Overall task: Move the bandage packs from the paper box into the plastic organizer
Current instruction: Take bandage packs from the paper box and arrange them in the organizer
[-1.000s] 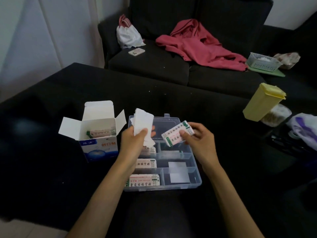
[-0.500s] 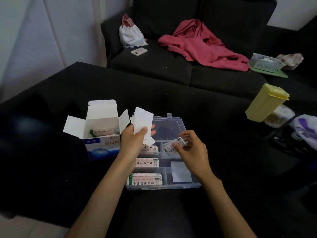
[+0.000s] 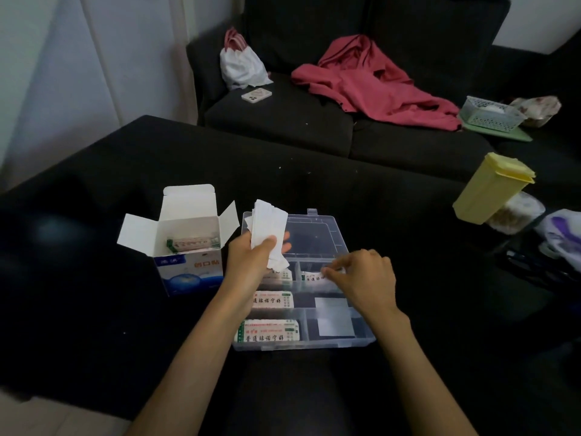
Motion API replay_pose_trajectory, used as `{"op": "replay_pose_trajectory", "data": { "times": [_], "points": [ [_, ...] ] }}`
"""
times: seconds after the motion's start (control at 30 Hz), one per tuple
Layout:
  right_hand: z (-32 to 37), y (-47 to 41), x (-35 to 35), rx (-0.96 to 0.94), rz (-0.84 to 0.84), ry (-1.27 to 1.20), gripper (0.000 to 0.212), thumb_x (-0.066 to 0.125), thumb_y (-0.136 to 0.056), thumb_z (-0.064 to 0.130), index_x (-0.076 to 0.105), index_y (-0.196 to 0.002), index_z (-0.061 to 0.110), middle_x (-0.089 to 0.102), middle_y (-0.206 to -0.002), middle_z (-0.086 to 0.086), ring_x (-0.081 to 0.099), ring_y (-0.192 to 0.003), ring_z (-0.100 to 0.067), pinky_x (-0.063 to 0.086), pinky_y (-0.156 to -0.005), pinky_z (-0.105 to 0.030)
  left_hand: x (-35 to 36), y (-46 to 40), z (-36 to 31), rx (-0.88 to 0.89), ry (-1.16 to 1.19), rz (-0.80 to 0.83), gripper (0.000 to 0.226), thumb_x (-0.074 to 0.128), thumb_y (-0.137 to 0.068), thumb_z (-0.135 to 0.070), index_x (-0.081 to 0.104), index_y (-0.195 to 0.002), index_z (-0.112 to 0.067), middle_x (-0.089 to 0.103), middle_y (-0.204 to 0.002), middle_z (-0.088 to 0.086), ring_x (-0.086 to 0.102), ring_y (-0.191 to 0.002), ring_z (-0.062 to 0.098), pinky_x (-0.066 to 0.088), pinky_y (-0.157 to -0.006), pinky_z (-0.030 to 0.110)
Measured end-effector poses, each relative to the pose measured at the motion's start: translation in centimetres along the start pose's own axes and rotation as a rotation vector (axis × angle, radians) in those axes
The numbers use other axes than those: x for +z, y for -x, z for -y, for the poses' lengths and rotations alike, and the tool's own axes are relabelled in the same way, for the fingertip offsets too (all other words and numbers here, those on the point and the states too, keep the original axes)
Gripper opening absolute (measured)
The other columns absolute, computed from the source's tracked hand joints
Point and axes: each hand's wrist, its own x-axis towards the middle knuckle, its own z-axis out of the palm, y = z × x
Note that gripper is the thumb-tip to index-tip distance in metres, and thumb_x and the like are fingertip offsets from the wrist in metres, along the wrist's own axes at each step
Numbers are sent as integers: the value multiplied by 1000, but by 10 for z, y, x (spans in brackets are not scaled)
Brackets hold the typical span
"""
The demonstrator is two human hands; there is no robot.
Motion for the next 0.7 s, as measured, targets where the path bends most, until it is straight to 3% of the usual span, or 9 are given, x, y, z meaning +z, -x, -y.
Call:
{"op": "replay_pose_trajectory", "data": {
  "times": [0.07, 0.13, 0.23, 0.3, 0.37, 0.43, 0.53, 0.6, 0.7],
  "points": [
    [1, -1, -3, -6, 23, 69, 15, 61, -89, 37, 72, -94, 28, 68, -89, 8, 53, -90, -9, 37, -91, -29, 0, 0, 0, -17, 7, 7, 37, 46, -98, -7, 48, -135, -12, 67, -105, 0, 66, -90, 7, 52, -82, 27],
    [2, -1, -3, -2, 42, -42, 10, 64, -88, 31, 71, -93, 26, 68, -88, 9, 58, -83, -6, 44, -92, -31, 0, 1, -1, -33, 13, 15, 37, 46, -98, -6, 49, -134, -11, 67, -107, 1, 66, -91, 9, 52, -81, 28],
    [5, -4, -5, 58, 57, -215, 11, 76, -78, 24, 65, -82, 25, 63, -80, 13, 58, -72, -1, 47, -67, -16, 0, 1, -1, -65, 45, 28, 39, 46, -97, -6, 47, -137, -11, 67, -114, 4, 66, -95, 11, 53, -80, 28],
    [7, -5, -8, 85, 81, -234, 20, 79, -74, 22, 59, -74, 25, 59, -75, 13, 56, -68, -2, 48, -63, -16, -1, 1, -2, -101, 100, 54, 41, 47, -97, -6, 45, -138, -11, 67, -116, 4, 66, -98, 13, 53, -80, 29],
    [8, -7, -7, 102, 70, -163, 24, 81, -72, 26, 56, -71, 23, 55, -81, 12, 54, -73, -4, 49, -67, -20, -1, 1, -4, -145, 186, 99, 40, 44, -97, -6, 44, -137, -8, 67, -116, 7, 66, -101, 16, 52, -84, 32],
    [10, -8, -7, 114, 18, -86, 24, 79, -73, 32, 56, -76, 25, 49, -89, 12, 50, -82, -5, 40, -65, -16, -2, 1, -5, -185, 265, 140, 38, 39, -97, -5, 43, -135, -7, 66, -117, 10, 65, -103, 18, 51, -85, 33],
    [19, -9, -18, 184, -4, -487, 12, 67, -85, 34, 63, -90, 24, 58, -80, 8, 55, -71, -7, 37, -56, -14, -3, 1, -2, -177, 162, 194, 37, 41, -97, -1, 46, -134, -4, 66, -116, 10, 64, -104, 18, 54, -82, 30],
    [29, -7, -30, 239, 120, -829, 17, 59, -90, 37, 68, -91, 22, 62, -74, 5, 56, -65, -7, 40, -55, -15, 0, 2, 0, -161, 33, 196, 35, 48, -96, -3, 51, -131, -5, 67, -111, 8, 64, -101, 17, 54, -78, 26],
    [42, -1, -35, 264, 336, -942, 21, 62, -88, 36, 70, -98, 18, 65, -79, 8, 59, -62, -3, 42, -50, -9, 6, 7, 0, -158, -107, 198, 30, 56, -92, -7, 57, -122, -10, 69, -101, 4, 66, -92, 16, 55, -71, 24]
  ]
}}
